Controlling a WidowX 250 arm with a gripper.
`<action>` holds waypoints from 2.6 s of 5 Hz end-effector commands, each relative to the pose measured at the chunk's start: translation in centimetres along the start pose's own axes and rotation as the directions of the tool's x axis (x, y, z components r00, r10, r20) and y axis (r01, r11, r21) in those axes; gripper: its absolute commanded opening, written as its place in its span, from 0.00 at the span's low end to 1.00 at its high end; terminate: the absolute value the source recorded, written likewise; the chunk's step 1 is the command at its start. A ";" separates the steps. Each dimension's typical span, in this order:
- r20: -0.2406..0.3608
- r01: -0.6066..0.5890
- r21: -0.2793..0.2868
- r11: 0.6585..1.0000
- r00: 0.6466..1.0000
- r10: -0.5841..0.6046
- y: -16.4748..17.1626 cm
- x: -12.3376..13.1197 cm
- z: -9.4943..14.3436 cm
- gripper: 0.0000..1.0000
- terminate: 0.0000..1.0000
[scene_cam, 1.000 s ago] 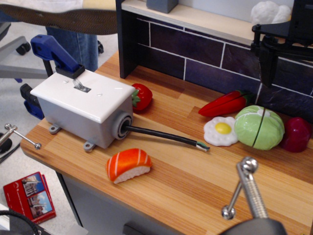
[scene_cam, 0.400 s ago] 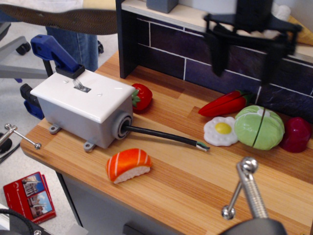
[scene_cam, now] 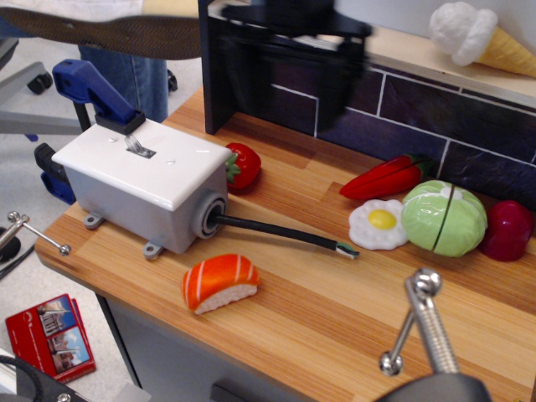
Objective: Move light switch to the right
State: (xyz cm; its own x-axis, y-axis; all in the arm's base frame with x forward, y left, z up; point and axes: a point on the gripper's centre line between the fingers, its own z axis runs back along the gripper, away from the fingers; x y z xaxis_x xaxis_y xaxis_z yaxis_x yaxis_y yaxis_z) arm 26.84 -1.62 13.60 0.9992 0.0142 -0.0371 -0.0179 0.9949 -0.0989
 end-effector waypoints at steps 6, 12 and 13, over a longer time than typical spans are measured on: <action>0.280 -0.115 0.261 0.958 0.959 0.038 12.4 -1.5 -1.1 1.00 0.00; 0.219 -0.190 0.184 0.964 0.964 0.148 11.0 -1.3 -5.3 1.00 0.00; 0.177 -0.195 0.168 0.966 0.970 0.165 10.3 -1.3 -5.0 1.00 0.00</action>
State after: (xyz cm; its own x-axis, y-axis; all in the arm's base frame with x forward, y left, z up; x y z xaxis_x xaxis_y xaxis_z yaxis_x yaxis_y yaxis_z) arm 24.99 8.28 7.02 0.9756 0.1995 0.0912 -0.2063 0.9758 0.0722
